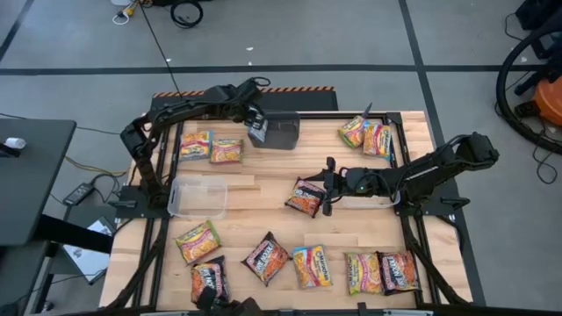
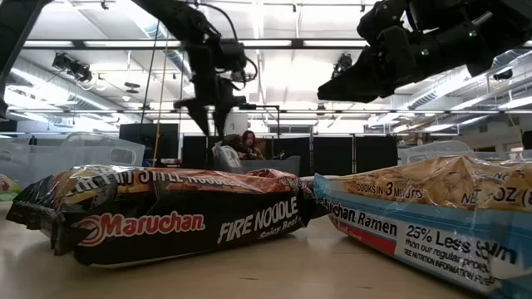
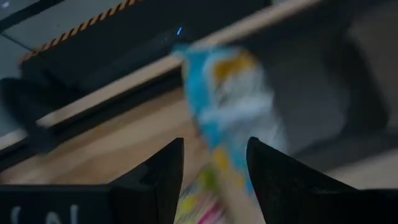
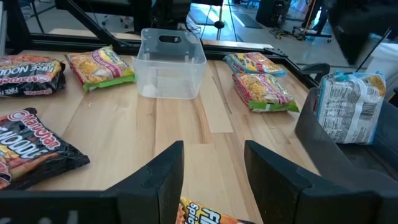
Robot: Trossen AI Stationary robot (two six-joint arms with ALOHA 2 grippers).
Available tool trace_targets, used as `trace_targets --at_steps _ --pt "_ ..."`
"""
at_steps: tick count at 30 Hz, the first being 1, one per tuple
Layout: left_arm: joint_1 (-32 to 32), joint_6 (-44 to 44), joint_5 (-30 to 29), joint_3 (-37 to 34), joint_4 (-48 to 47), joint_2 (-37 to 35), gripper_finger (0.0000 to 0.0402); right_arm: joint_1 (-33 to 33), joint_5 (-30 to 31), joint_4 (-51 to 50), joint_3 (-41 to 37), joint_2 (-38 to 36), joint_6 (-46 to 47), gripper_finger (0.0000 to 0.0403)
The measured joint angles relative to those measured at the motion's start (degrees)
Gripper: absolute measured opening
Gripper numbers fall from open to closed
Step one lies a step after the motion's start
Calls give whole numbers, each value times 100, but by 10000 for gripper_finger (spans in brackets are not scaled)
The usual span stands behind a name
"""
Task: Sort Maruchan noodles
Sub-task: Put the blue noodle pack into the black bin
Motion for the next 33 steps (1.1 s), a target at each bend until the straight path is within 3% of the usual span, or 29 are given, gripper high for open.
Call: trace_targets --at_steps 5,8,13,16,19,25,33 --pt "-84 44 -462 -94 -1672 -655 181 10 -3 -72 0 0 122 174" --pt "-114 -319 -823 -505 -1863 -1129 181 27 -4 -78 0 0 122 174" --pt "-85 -619 -927 -1997 -747 -1549 181 50 -4 -82 0 0 124 174" --pt "-2 -795 -1325 -2802 239 -1572 181 96 -7 -80 0 0 126 174" --pt "142 -894 -1330 -3343 1099 -1448 181 141 -7 -80 0 0 147 174" --pt "271 -1181 -1636 -3823 1379 -1215 181 166 -5 -95 1 0 237 174" --pt "216 -1364 -1478 -4243 1838 -1159 181 166 -34 -187 2 0 198 174"
